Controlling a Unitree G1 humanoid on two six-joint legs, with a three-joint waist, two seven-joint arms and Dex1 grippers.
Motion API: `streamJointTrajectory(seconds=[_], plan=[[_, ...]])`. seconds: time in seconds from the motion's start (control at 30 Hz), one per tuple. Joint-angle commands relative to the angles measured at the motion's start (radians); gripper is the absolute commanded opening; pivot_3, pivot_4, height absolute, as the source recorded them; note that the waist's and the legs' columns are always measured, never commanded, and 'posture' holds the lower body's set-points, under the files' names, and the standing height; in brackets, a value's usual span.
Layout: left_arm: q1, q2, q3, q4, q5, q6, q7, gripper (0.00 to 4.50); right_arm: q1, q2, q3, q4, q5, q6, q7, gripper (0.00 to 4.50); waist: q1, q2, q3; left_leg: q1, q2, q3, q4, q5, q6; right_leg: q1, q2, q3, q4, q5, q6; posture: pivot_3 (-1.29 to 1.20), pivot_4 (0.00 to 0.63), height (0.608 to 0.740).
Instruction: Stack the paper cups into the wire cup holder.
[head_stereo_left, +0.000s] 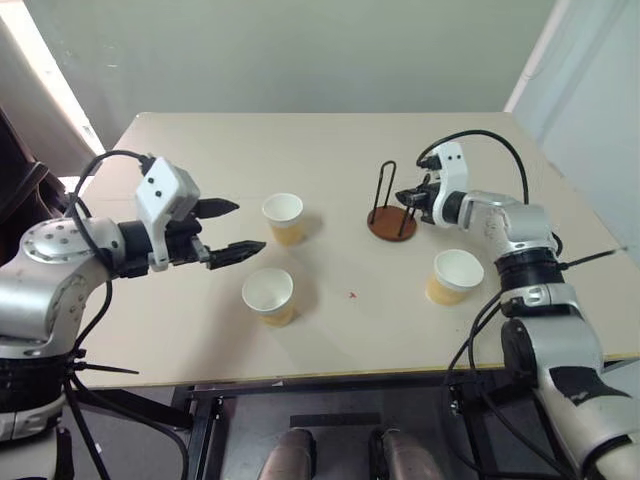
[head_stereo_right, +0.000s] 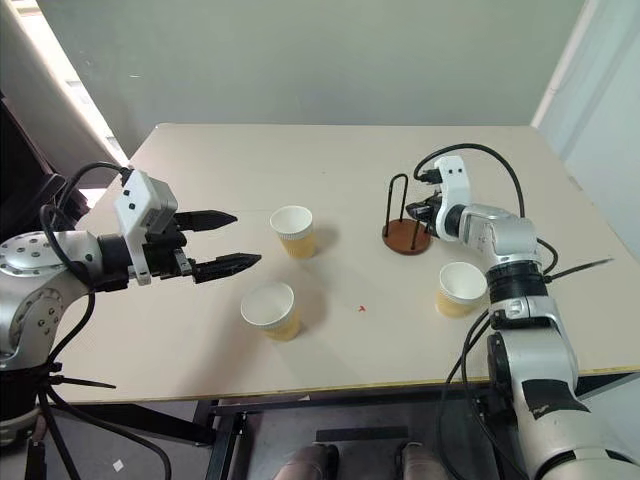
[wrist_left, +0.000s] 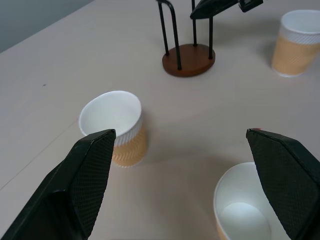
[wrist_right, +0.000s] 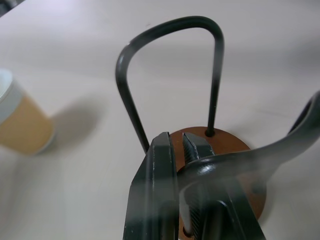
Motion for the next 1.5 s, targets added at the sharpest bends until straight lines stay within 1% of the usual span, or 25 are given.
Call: streamJointTrajectory(seconds=[0.03, 0.1, 0.17, 0.27, 0.37, 0.53, 0.7, 0.9, 0.97, 1.0, 1.1, 1.23, 1.33, 1.5], plan=[[-0.014, 0.027, 0.002, -0.074, -0.043, 0.012, -0.048, 4.50, 0.096, -0.034, 0.058, -0.348, 0.080, 0.165, 0.064, 0.01, 0.000, 0.000, 0.000, 0.000, 0.000, 0.000, 0.000, 0.000, 0.000, 0.000, 0.000, 0.000, 0.000, 0.000, 0.000, 0.00, 0.150, 0.740], [-0.013, 0.031, -0.011, -0.091, -0.057, 0.017, -0.072, 4.50, 0.181, -0.056, 0.091, -0.525, 0.120, 0.233, 0.090, 0.01, -0.001, 0.000, 0.000, 0.000, 0.000, 0.000, 0.001, 0.000, 0.001, 0.001, 0.000, 0.000, -0.001, 0.000, 0.001, 0.00, 0.150, 0.740], [-0.011, 0.039, -0.027, -0.103, -0.065, 0.020, -0.103, 4.50, 0.258, -0.068, 0.108, -0.654, 0.164, 0.271, 0.114, 0.01, -0.001, 0.000, 0.000, 0.000, 0.000, 0.000, 0.001, 0.000, 0.000, 0.001, 0.000, 0.000, -0.001, -0.001, 0.002, 0.00, 0.150, 0.740], [-0.011, 0.051, -0.042, -0.108, -0.074, 0.018, -0.138, 4.50, 0.325, -0.095, 0.138, -0.751, 0.184, 0.273, 0.136, 0.01, -0.002, 0.000, 0.000, 0.002, 0.000, 0.000, 0.001, 0.000, 0.001, 0.002, 0.000, 0.000, -0.001, 0.000, 0.003, 0.00, 0.150, 0.740], [-0.016, 0.080, -0.074, -0.107, -0.077, 0.004, -0.221, 4.50, 0.396, -0.123, 0.181, -0.812, 0.181, 0.230, 0.158, 0.01, -0.002, -0.001, -0.001, 0.003, 0.000, 0.000, 0.001, 0.002, -0.001, 0.003, 0.000, 0.000, 0.000, -0.002, 0.000, 0.00, 0.150, 0.740], [-0.011, 0.130, -0.103, -0.098, -0.065, -0.020, -0.313, 4.50, 0.424, -0.167, 0.233, -0.833, 0.172, 0.161, 0.199, 0.01, -0.004, -0.002, -0.001, 0.004, 0.000, 0.000, 0.002, 0.002, -0.003, 0.005, 0.000, 0.001, 0.000, -0.002, -0.002, 0.00, 0.150, 0.740], [-0.006, 0.131, -0.103, -0.093, -0.052, -0.029, -0.325, 4.50, 0.428, -0.178, 0.278, -0.800, 0.137, 0.087, 0.212, 0.01, -0.004, -0.002, -0.002, 0.005, 0.000, 0.000, 0.002, 0.003, -0.003, 0.006, 0.000, 0.001, -0.001, -0.002, -0.002, 0.00, 0.150, 0.740], [-0.003, 0.129, -0.097, -0.098, -0.048, -0.027, -0.325, 4.50, 0.402, -0.160, 0.309, -0.743, 0.109, 0.056, 0.210, 0.01, -0.006, -0.003, -0.002, 0.006, 0.000, 0.000, 0.001, 0.005, 0.001, 0.006, 0.000, 0.001, -0.001, -0.002, -0.002, 0.00, 0.150, 0.740], [-0.002, 0.129, -0.096, -0.100, -0.048, -0.026, -0.324, 4.50, 0.394, -0.159, 0.316, -0.729, 0.105, 0.049, 0.214, 0.67, -0.006, -0.003, -0.002, 0.006, 0.000, 0.000, 0.001, 0.005, 0.001, 0.006, 0.000, 0.001, -0.001, -0.002, -0.002, 0.00, 0.150, 0.740], [-0.003, 0.129, -0.095, -0.101, -0.049, -0.026, -0.324, 4.50, 0.392, -0.151, 0.308, -0.721, 0.116, 0.049, 0.221, 0.92, -0.006, -0.003, -0.002, 0.006, 0.000, 0.000, 0.001, 0.005, 0.001, 0.006, 0.000, 0.001, -0.001, -0.002, -0.002, 0.00, 0.150, 0.740], [-0.009, 0.126, -0.101, -0.095, -0.045, -0.030, -0.325, 4.50, 0.383, -0.154, 0.298, -0.705, 0.127, 0.054, 0.241, 1.94, -0.006, -0.003, -0.002, 0.003, 0.000, 0.000, 0.001, 0.005, 0.001, 0.004, 0.000, 0.001, -0.001, -0.002, -0.002, 0.00, 0.150, 0.740], [-0.025, 0.117, -0.115, -0.080, -0.037, -0.043, -0.330, 4.50, 0.374, -0.212, 0.304, -0.736, 0.121, 0.060, 0.293, 3.34, -0.004, -0.003, -0.002, 0.002, 0.000, 0.000, 0.001, 0.004, 0.002, 0.004, 0.000, 0.001, -0.003, -0.002, -0.002, 0.00, 0.150, 0.740], [-0.043, 0.110, -0.130, -0.068, -0.033, -0.057, -0.339, 4.50, 0.347, -0.298, 0.301, -0.801, 0.135, 0.081, 0.363, 4.45, 0.000, -0.002, -0.002, 0.001, 0.000, 0.000, 0.001, 0.003, 0.001, 0.004, 0.000, 0.001, -0.003, -0.002, -0.002, 0.00, 0.150, 0.740], [-0.093, 0.084, -0.157, -0.024, -0.014, -0.099, -0.358, 4.50, 0.271, -0.501, 0.294, -0.882, 0.117, 0.042, 0.511, 4.45, 0.000, -0.003, -0.002, 0.000, 0.000, 0.000, 0.000, 0.002, 0.000, 0.004, 0.000, 0.001, -0.005, -0.002, -0.002, 0.00, 0.150, 0.740]])
